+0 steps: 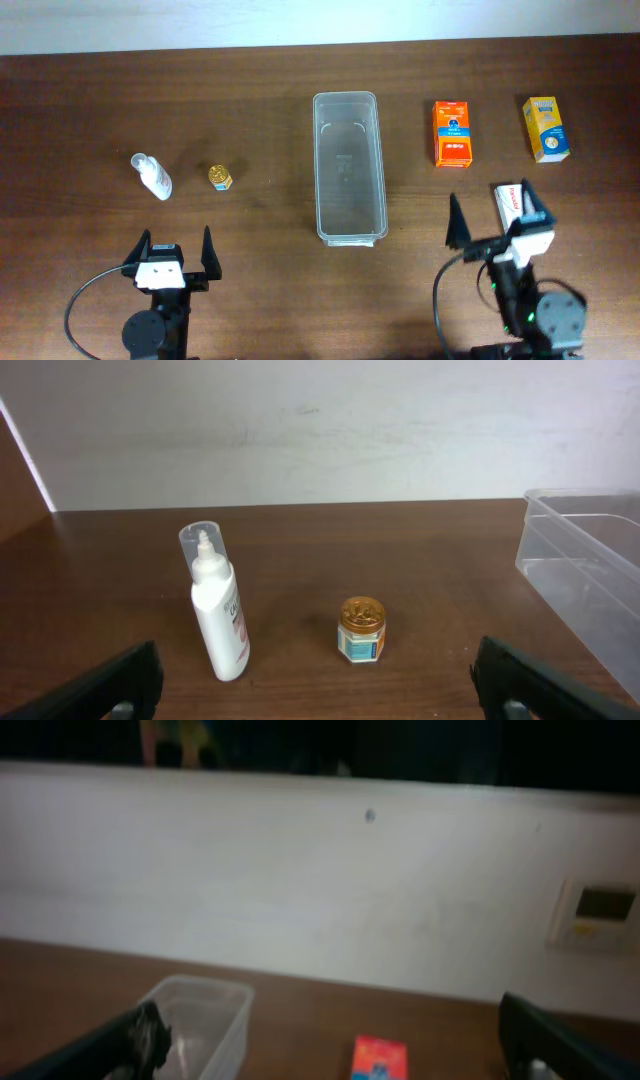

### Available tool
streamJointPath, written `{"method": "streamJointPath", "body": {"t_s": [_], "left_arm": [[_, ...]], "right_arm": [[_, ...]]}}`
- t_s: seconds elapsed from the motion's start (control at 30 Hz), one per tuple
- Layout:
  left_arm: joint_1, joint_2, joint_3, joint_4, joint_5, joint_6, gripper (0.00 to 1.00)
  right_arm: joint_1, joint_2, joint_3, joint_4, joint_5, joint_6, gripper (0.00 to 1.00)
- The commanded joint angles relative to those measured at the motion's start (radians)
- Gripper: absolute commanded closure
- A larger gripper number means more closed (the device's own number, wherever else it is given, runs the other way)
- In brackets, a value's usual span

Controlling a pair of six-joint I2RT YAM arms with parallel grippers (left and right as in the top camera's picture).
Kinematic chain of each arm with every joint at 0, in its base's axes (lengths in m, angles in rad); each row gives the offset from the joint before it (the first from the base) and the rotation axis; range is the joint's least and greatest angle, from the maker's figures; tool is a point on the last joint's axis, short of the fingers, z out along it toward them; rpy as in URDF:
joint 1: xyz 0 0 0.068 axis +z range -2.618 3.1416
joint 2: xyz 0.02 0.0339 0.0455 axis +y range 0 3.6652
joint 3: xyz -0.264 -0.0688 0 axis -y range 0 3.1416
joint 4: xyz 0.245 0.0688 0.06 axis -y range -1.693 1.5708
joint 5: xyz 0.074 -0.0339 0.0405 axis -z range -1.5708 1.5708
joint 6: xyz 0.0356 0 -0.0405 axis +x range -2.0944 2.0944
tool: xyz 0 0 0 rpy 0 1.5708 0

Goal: Pack container
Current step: 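Move the right gripper forward over the orange box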

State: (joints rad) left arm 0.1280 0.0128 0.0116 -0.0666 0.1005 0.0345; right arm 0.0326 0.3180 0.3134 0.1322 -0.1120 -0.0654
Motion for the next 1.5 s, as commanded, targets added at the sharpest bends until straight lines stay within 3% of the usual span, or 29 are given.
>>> {"method": "streamJointPath", "body": {"t_s": [0.0,0.17,0.43,0.6,0.97,1.13,1.47], "left_arm": [[-0.002,-0.008,-0.003,-0.006,-0.003,0.012,0.0],[-0.002,-0.008,-0.003,-0.006,-0.003,0.012,0.01],[-0.002,-0.008,-0.003,-0.006,-0.003,0.012,0.0],[-0.002,-0.008,-0.003,-0.006,-0.003,0.012,0.01],[-0.002,-0.008,-0.003,-0.006,-0.003,0.012,0.01],[-0.002,-0.008,-0.003,-0.006,-0.003,0.012,0.01],[-0.002,-0.008,-0.003,-0.006,-0.003,0.012,0.01]], "right_arm": [[0.005,0.227,0.214,-0.086,0.032,-0.089,0.02],[0.005,0.639,0.647,-0.486,0.152,-0.088,0.02],[0.005,1.2,1.339,-1.145,0.101,-0.088,0.02],[0.005,1.431,1.615,-1.371,0.063,-0.084,0.02],[-0.064,1.561,1.66,-1.366,0.055,-0.016,0.02],[-0.132,1.615,1.66,-1.324,-0.08,0.023,0.02],[-0.106,1.712,1.66,-1.272,0.057,0.014,0.02]]}}
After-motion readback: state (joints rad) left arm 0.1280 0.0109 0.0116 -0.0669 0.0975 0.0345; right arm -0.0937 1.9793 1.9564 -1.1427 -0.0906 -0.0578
